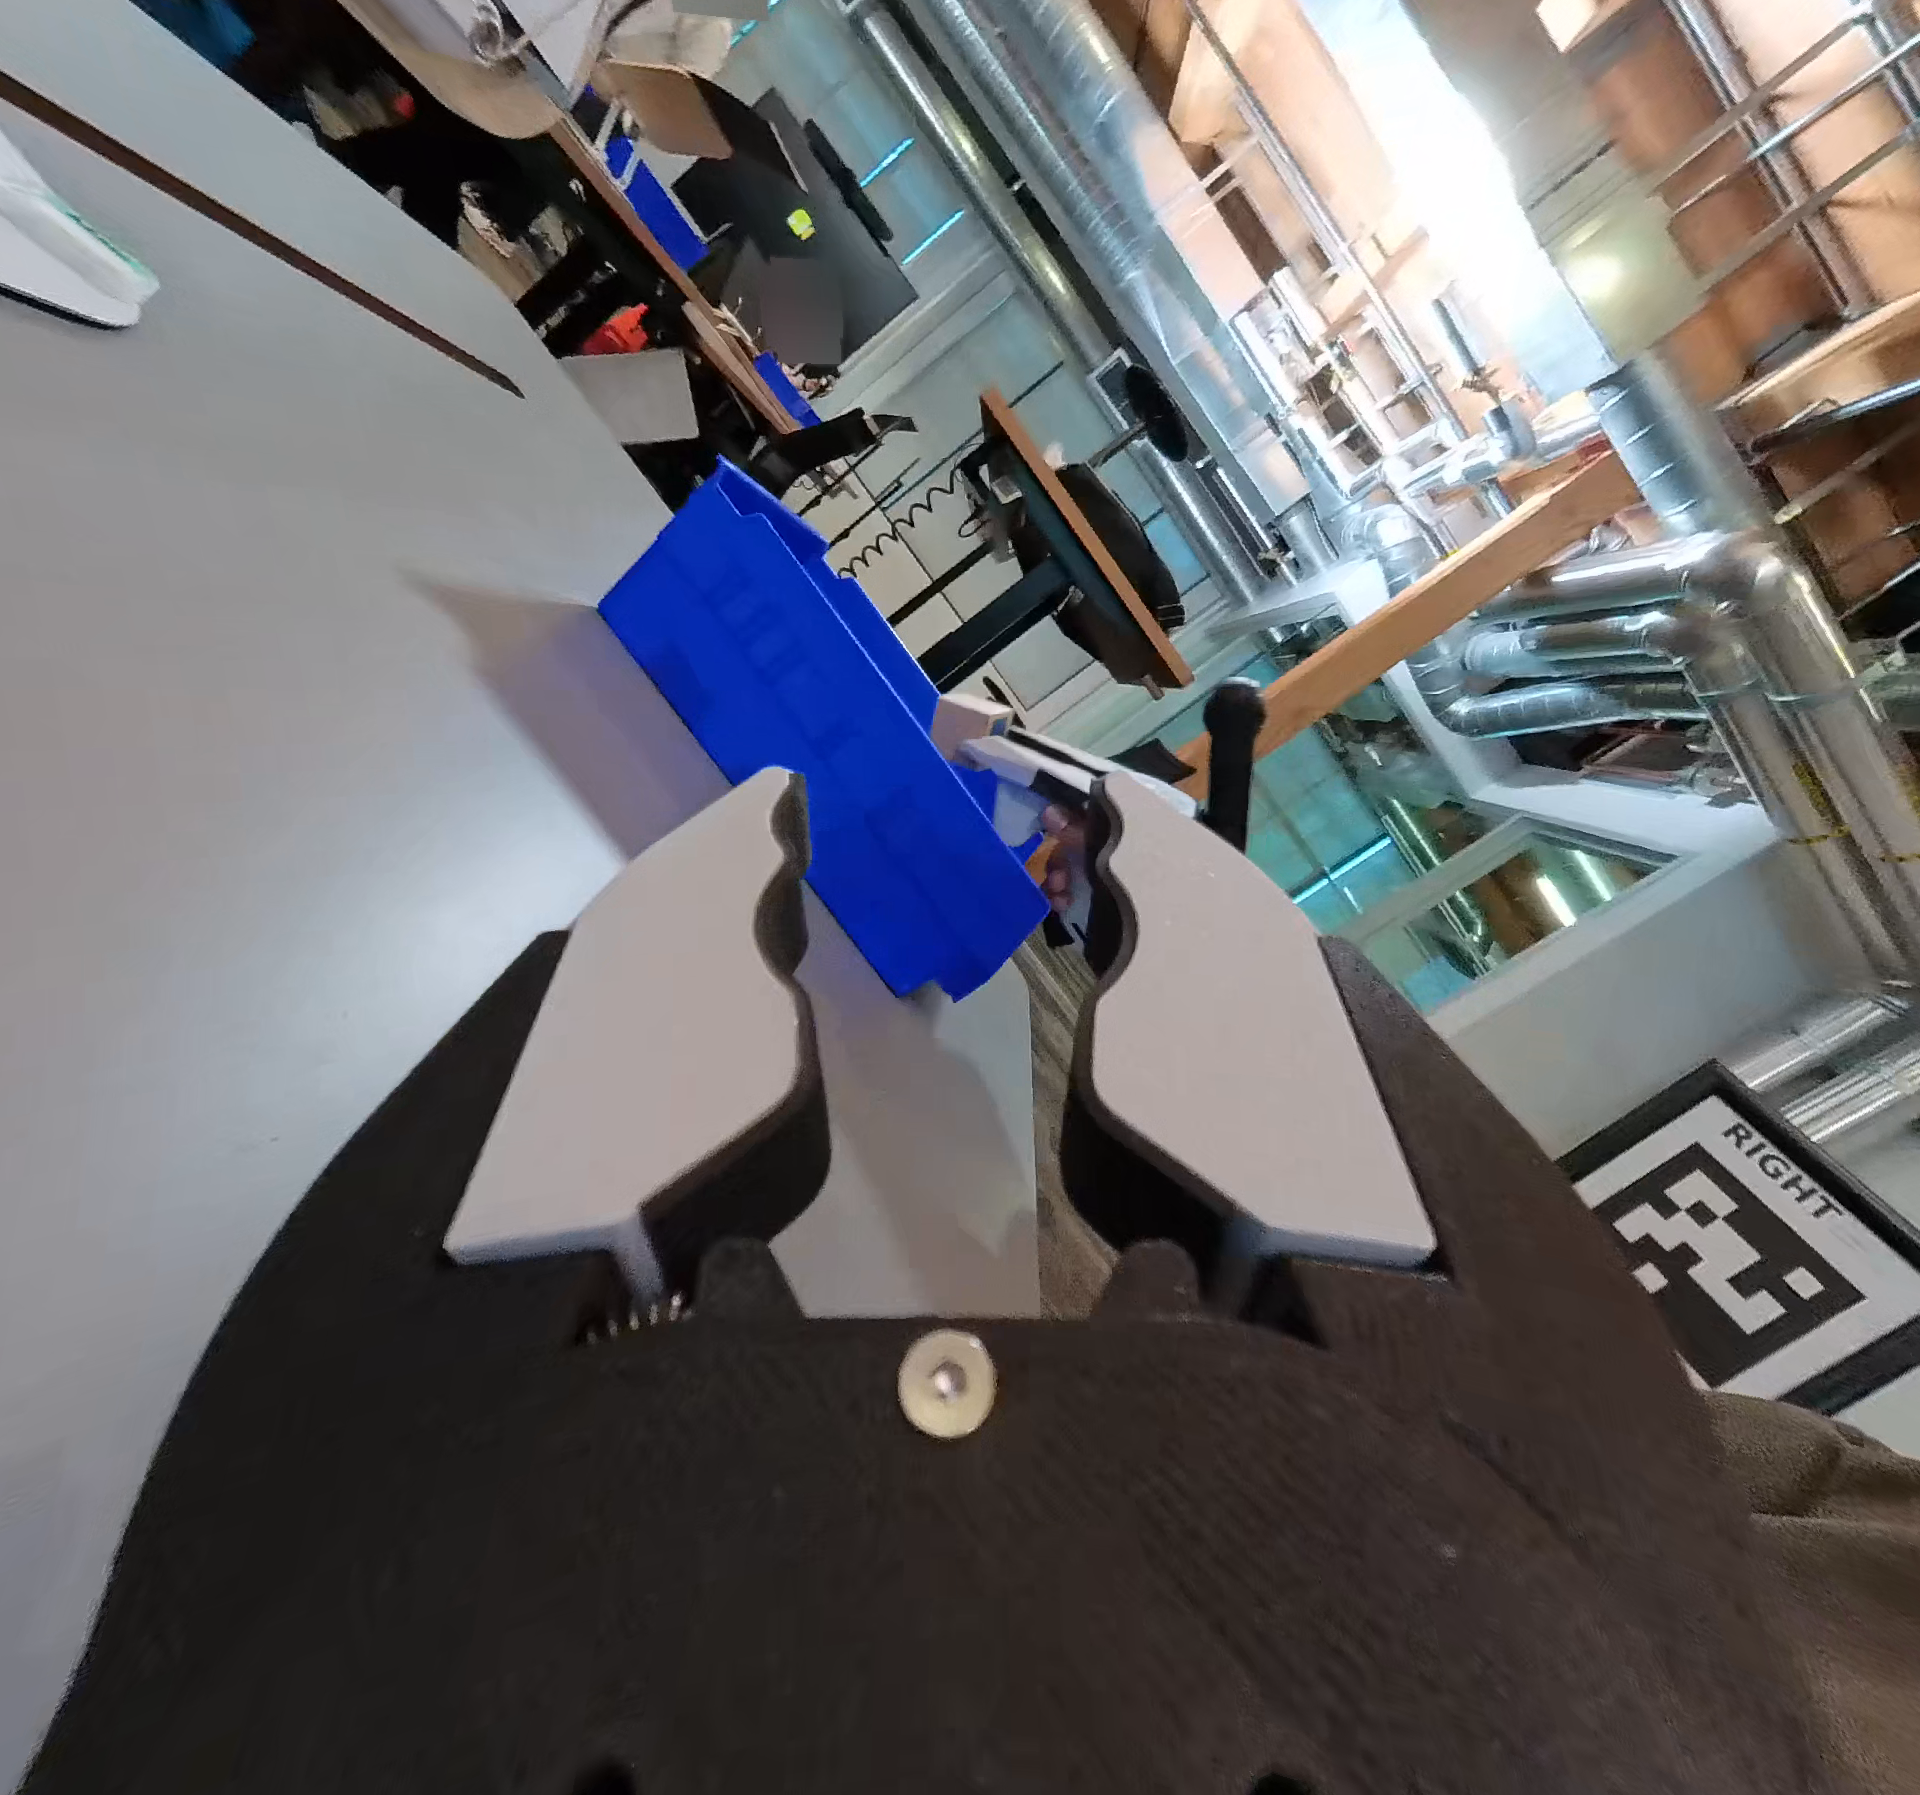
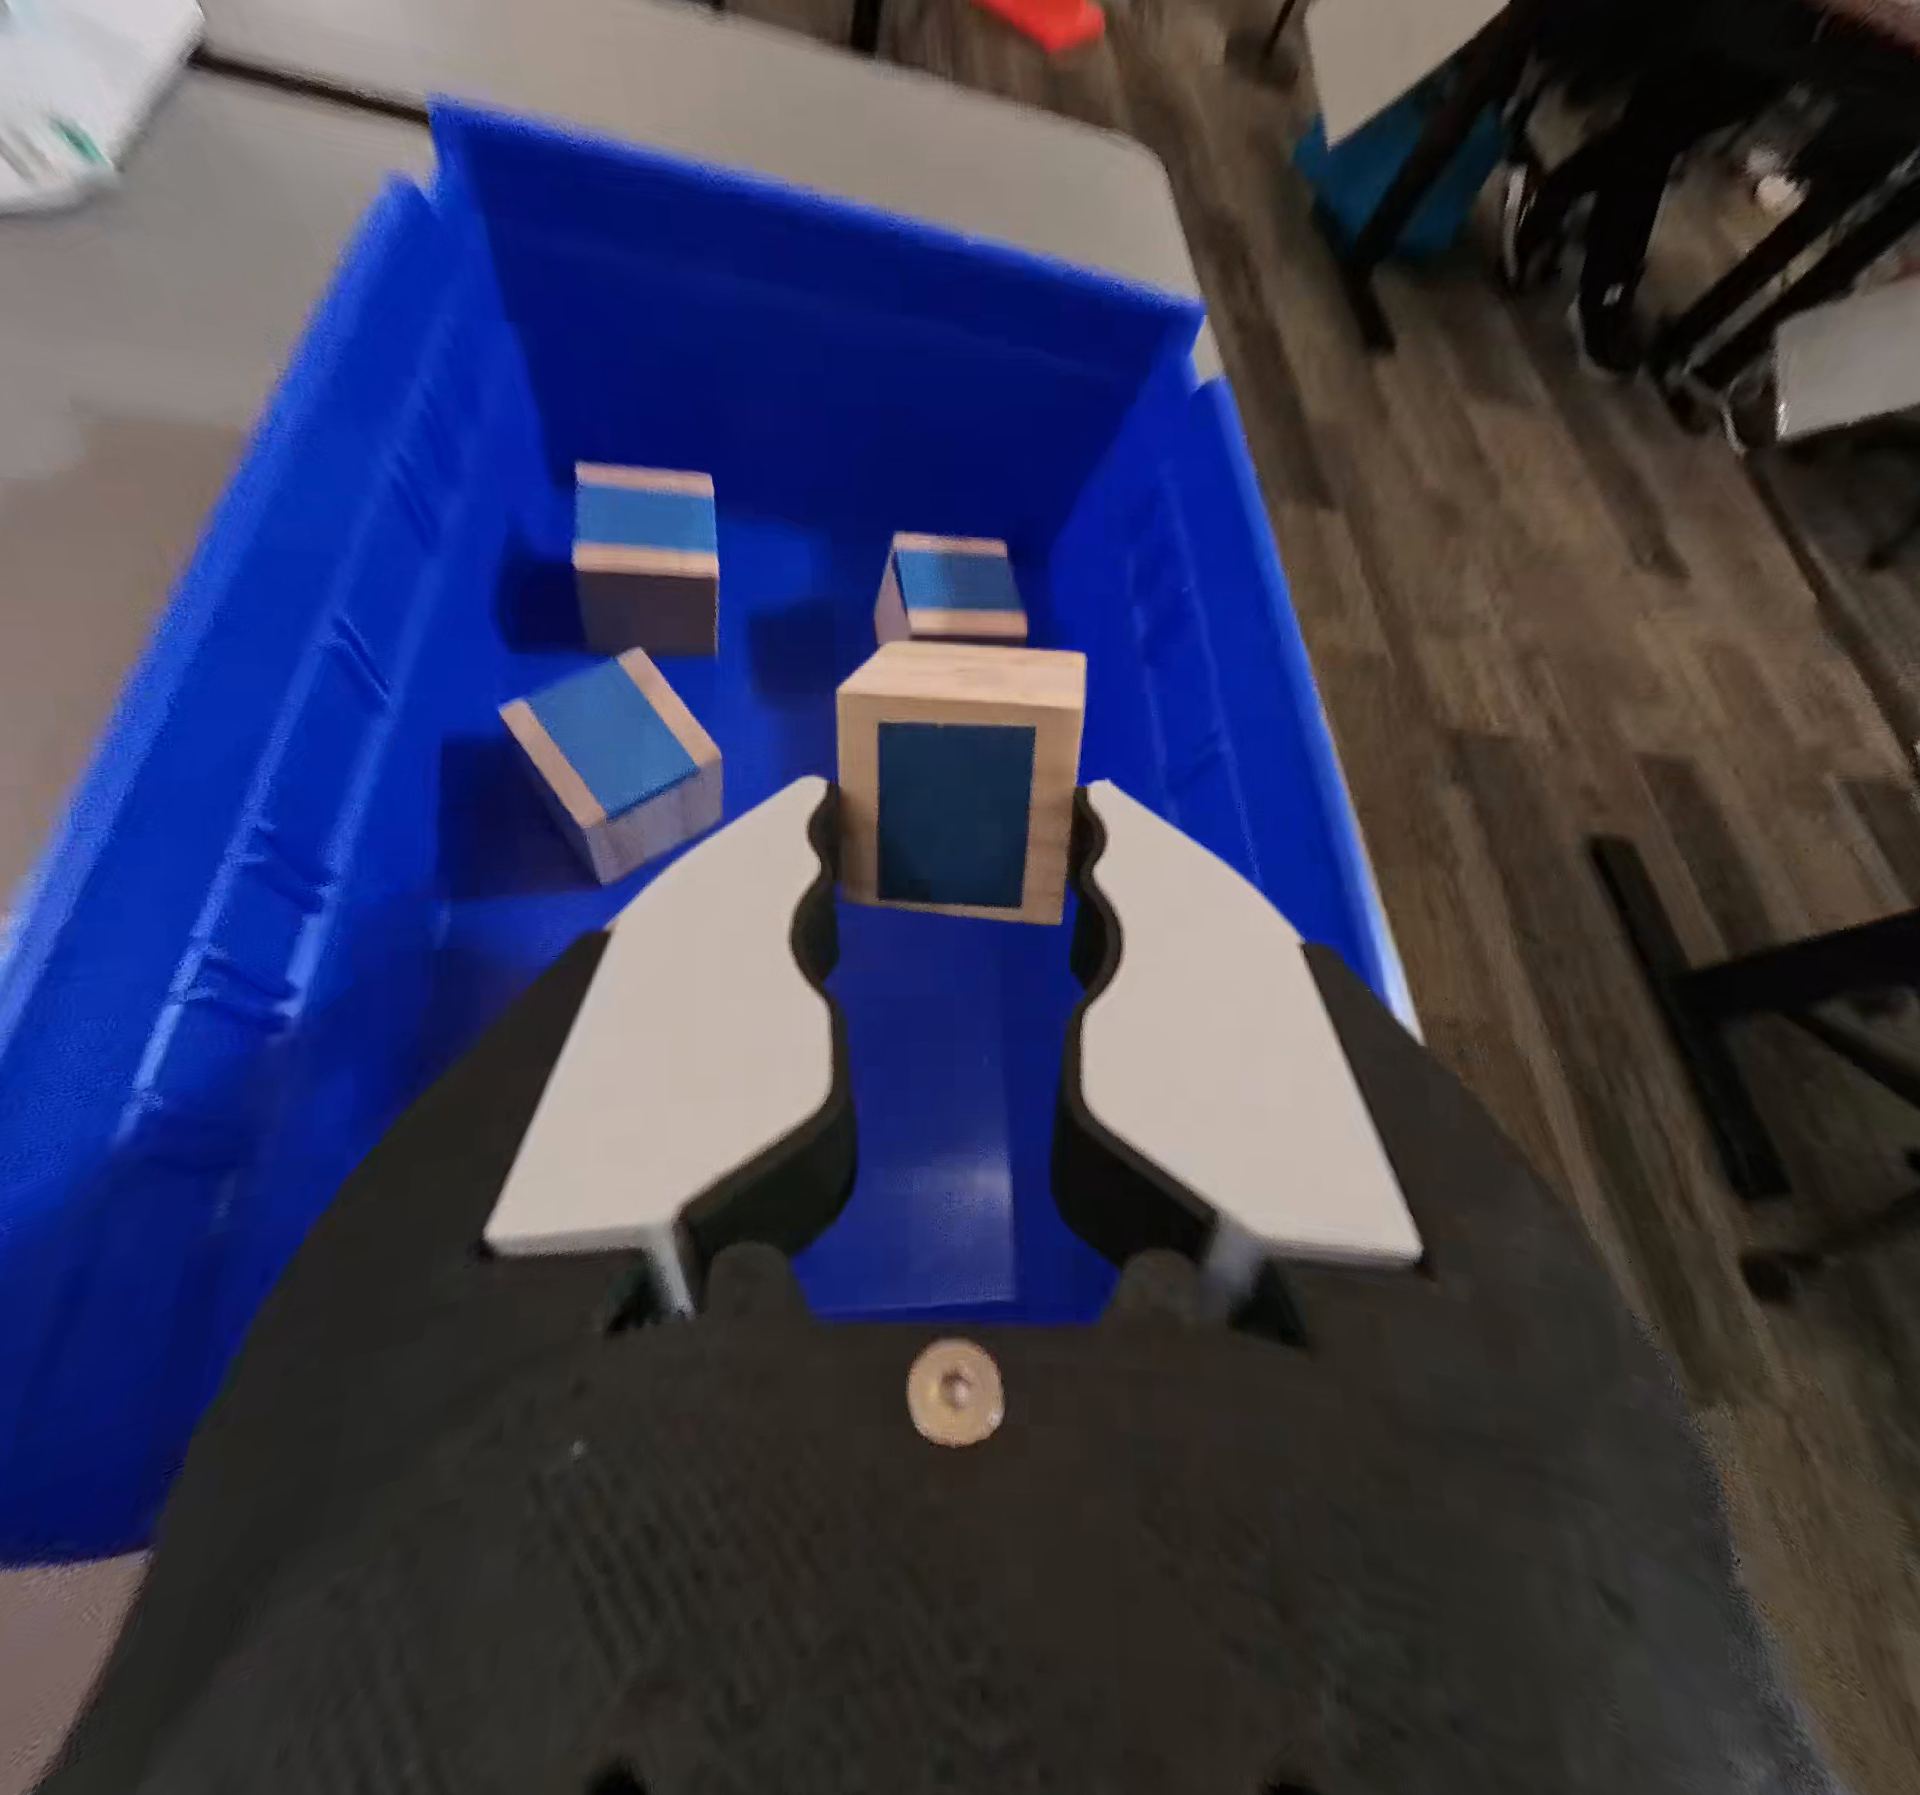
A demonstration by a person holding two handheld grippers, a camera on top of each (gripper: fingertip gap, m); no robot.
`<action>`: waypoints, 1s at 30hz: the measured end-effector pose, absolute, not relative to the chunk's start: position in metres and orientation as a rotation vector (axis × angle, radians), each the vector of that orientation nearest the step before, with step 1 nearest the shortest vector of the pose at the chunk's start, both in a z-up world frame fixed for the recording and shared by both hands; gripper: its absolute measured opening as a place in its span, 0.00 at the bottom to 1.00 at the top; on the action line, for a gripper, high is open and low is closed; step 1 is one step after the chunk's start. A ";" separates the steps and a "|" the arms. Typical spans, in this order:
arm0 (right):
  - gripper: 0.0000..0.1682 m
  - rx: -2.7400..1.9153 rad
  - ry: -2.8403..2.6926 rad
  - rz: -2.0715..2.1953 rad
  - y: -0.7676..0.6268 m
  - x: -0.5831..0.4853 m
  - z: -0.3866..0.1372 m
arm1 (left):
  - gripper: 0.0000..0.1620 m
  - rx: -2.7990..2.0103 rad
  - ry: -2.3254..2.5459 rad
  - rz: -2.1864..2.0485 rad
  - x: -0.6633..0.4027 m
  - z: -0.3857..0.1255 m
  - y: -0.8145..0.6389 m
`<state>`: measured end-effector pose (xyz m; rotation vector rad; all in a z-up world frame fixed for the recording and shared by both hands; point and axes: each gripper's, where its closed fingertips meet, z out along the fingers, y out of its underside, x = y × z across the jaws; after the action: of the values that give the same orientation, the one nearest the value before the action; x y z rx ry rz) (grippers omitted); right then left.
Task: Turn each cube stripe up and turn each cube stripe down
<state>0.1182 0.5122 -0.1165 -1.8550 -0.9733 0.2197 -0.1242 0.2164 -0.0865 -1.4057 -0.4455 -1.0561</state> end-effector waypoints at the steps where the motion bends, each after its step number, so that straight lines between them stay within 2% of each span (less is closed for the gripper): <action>1: 0.26 -1.885 -0.997 0.196 0.515 0.117 -0.126 | 0.31 -1.396 -0.452 -1.060 -0.126 -0.086 0.215; 18: 0.26 -2.259 -0.970 0.262 0.542 0.107 -0.182 | 0.31 -1.364 -0.523 -0.956 -0.146 -0.088 0.173; 23: 0.26 -2.283 -0.998 0.251 0.542 0.100 -0.186 | 0.31 -1.357 -0.546 -0.942 -0.150 -0.090 0.166; 30: 0.32 -2.227 -1.008 0.246 0.542 0.097 -0.173 | 0.30 -1.340 -0.564 -0.943 -0.154 -0.090 0.162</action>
<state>0.0971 0.5420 -0.1732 -2.2269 -1.0080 0.2464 -0.1538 0.1622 -0.0896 -1.3399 -0.5640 -0.9430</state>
